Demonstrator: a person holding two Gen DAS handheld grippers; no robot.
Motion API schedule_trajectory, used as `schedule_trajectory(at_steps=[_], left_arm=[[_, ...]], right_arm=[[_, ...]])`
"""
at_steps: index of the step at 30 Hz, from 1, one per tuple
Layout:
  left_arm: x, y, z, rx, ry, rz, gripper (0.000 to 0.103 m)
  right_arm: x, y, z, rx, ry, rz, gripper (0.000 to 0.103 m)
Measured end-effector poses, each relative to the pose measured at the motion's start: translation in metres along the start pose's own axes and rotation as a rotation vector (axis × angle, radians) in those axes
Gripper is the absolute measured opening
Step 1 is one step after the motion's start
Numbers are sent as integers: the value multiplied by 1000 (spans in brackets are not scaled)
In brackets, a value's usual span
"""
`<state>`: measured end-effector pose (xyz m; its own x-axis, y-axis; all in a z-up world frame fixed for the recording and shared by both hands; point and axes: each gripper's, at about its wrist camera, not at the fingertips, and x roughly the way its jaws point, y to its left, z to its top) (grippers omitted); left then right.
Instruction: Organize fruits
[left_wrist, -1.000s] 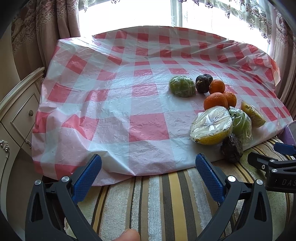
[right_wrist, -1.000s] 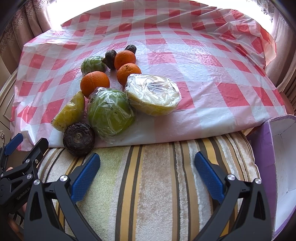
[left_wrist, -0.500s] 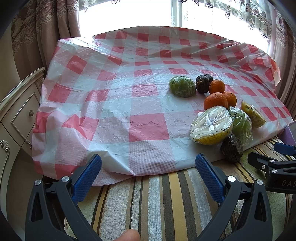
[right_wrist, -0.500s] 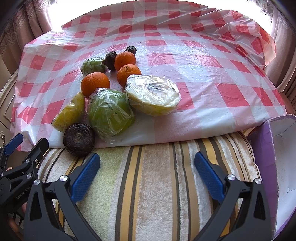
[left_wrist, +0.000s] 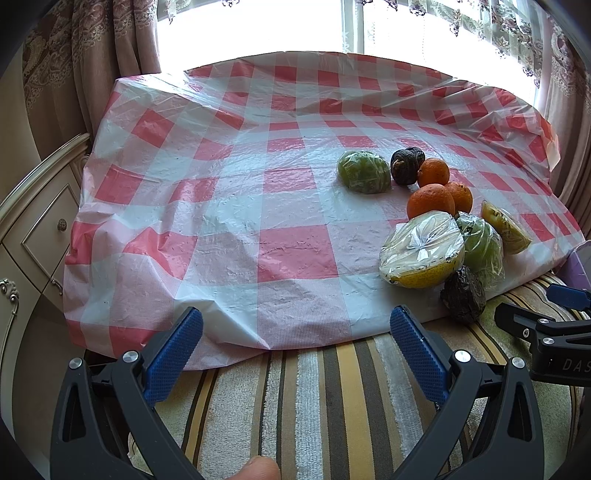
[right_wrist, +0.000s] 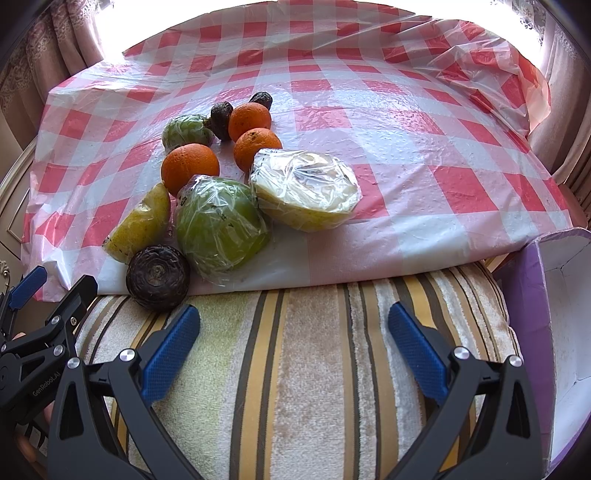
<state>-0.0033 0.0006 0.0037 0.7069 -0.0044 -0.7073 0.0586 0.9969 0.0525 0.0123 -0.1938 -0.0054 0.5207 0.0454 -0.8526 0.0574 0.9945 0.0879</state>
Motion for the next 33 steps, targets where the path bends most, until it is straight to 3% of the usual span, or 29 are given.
schedule_trajectory(at_steps=[9,13,20,25,28,33], left_arm=[[-2,-1,0,7,-4,-3,99],[-6,-5,3,28,-16,-38,99],[-12,-19,15,64,-31,-227,99],[-8,-25,25,20,-8,-363,99],[-3,-28,30,-25,5,-420,98],[11,-34,37,-59,62,-484,96]], right_arm=[[0,0,0,0,-2,1,102],[0,0,0,0,-1,1,102],[-1,-5,1,13,-2,33,102],[-2,-13,5,-8,19,104,102],[-5,-16,6,-19,16,130,102],[-10,-35,9,75,-40,157,102]])
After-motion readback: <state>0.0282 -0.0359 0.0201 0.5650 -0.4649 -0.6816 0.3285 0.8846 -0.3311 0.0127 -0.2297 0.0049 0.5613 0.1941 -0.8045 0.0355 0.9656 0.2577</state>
